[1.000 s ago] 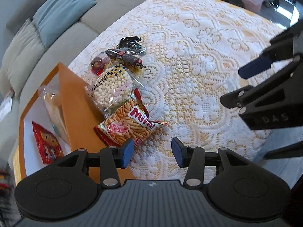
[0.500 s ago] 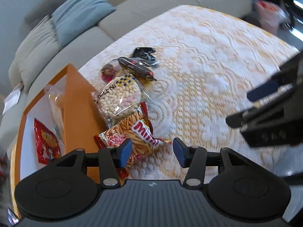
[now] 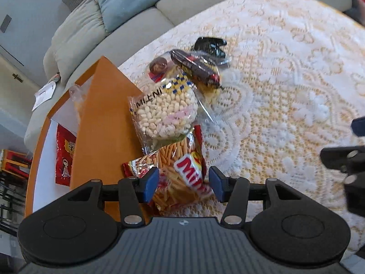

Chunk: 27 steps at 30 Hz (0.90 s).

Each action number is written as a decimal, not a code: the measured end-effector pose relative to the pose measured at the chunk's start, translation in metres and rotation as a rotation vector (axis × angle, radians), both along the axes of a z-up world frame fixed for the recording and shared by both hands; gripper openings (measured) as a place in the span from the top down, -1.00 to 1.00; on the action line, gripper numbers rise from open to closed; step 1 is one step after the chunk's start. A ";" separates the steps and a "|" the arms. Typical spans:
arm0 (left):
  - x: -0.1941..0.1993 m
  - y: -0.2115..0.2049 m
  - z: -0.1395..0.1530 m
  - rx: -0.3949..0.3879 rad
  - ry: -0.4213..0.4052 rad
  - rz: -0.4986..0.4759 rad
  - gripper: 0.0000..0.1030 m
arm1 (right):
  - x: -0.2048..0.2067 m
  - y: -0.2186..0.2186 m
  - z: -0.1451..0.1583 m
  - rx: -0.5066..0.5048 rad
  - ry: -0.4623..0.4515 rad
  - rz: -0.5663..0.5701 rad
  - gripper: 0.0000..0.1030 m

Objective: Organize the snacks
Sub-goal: 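Withdraw both grippers from the box toward the remaining snacks, then grasp the Mimi bag with the left gripper while the right gripper grasps the red sausage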

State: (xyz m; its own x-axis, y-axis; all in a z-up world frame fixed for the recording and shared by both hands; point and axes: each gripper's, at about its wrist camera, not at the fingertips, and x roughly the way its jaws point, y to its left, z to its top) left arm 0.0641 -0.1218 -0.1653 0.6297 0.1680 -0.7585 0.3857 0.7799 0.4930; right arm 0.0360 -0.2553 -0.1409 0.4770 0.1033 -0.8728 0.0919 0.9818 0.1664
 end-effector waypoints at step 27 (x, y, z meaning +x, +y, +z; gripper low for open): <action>-0.005 0.007 0.025 -0.041 -0.031 -0.036 0.34 | 0.012 0.003 0.008 0.052 -0.088 0.080 0.20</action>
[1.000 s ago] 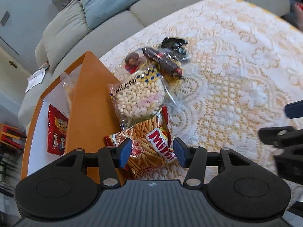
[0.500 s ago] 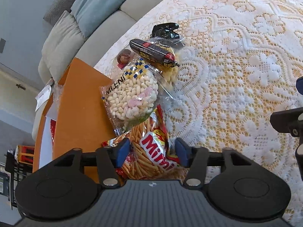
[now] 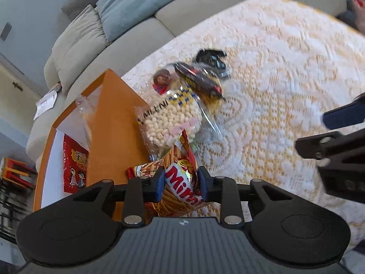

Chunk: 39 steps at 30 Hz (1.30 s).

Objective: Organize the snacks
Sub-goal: 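Grasp the Mimi bag with the left gripper while the right gripper grasps the red sausage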

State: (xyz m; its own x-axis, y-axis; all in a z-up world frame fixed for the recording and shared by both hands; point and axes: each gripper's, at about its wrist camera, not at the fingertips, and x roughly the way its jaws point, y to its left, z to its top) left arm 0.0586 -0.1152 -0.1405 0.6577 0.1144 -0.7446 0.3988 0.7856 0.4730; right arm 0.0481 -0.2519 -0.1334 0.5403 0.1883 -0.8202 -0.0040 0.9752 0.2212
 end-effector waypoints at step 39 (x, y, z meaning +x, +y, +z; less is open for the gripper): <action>0.074 0.022 0.033 -0.201 0.253 0.099 0.34 | 0.140 0.039 -0.010 -0.018 -0.042 0.146 0.42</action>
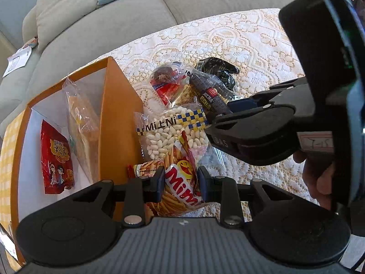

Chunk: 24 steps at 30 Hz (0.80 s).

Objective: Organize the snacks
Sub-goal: 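Grasp the Mimi bag with the left gripper while the right gripper grasps the red sausage, then carry the Mimi bag and red sausage over the box with both grippers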

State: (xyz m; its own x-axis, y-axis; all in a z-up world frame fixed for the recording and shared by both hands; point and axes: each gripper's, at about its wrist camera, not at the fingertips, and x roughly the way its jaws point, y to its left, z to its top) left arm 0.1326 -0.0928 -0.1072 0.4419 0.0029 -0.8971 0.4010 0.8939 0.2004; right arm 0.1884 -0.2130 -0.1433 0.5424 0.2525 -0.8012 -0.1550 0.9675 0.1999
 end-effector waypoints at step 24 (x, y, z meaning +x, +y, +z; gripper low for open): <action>-0.049 0.009 0.025 -0.125 0.066 -0.002 0.35 | -0.075 -0.008 0.033 -0.027 0.067 -0.046 0.63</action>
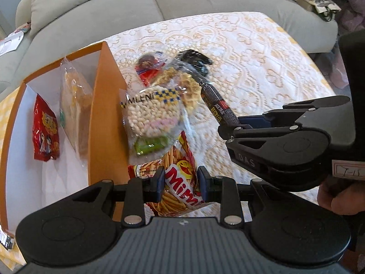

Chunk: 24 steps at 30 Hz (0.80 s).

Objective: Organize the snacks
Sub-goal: 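Carry the Mimi bag and red sausage over the box with both grippers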

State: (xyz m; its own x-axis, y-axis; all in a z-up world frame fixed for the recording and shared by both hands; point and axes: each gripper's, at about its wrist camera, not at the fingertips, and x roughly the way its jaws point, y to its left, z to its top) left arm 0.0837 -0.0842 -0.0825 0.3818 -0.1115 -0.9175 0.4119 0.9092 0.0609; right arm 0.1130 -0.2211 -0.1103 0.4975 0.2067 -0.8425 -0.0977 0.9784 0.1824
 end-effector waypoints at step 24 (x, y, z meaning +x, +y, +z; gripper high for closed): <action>0.009 0.099 0.088 -0.081 0.063 0.086 0.34 | -0.025 0.046 0.084 0.244 0.022 0.123 0.63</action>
